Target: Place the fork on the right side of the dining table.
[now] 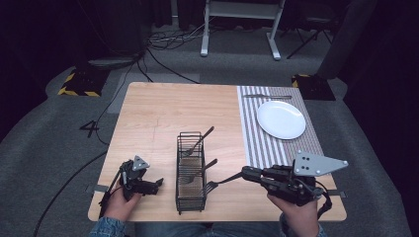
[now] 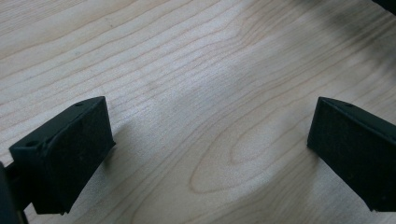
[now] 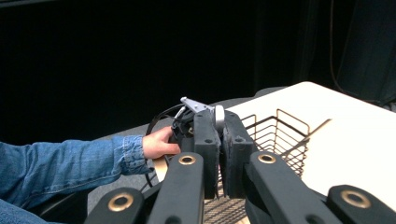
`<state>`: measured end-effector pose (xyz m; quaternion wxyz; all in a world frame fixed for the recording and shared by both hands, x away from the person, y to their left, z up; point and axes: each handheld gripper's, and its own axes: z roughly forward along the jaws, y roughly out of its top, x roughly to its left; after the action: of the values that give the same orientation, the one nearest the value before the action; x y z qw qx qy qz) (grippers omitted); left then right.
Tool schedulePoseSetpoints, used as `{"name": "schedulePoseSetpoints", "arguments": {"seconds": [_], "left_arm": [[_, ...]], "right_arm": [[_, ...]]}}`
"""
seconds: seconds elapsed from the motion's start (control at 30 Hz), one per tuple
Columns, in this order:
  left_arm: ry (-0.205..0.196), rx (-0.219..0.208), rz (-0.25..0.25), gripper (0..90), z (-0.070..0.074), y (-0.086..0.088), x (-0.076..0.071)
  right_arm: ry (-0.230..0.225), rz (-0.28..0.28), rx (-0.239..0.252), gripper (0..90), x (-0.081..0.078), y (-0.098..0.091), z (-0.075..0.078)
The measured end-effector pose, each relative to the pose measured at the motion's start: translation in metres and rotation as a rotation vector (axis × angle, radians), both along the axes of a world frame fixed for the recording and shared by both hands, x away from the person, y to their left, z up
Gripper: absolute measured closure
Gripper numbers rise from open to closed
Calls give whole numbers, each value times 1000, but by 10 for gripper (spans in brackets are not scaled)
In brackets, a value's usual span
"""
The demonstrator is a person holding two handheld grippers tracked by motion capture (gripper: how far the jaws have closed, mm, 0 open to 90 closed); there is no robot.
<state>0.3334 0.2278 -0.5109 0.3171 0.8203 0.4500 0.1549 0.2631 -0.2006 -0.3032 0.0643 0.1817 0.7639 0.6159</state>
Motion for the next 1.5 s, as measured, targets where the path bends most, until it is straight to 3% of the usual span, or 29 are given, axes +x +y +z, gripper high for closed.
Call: {"name": "schedulePoseSetpoints", "arguments": {"seconds": [0.37,0.57,0.8,0.97,1.3,1.43,1.5], "left_arm": [[-1,0,1,2,0,0,0],[1,2,0,3,0,0,-1],[1,1,-14,5,0,3,-1],[1,2,-14,4,0,3,-2],[2,3,-9,2,0,3,0],[2,3,-9,2,0,3,0],[2,3,-9,3,0,3,0]], "right_arm": [[-37,-116,4,871,1,-36,10],[-44,-187,8,871,9,-55,12],[-58,-274,13,871,22,-74,7],[-69,-302,40,871,29,-84,0],[-75,-435,-24,871,61,-97,-11],[-59,-452,-20,871,72,-103,-15],[-55,-503,-34,871,84,-108,-20]]}}
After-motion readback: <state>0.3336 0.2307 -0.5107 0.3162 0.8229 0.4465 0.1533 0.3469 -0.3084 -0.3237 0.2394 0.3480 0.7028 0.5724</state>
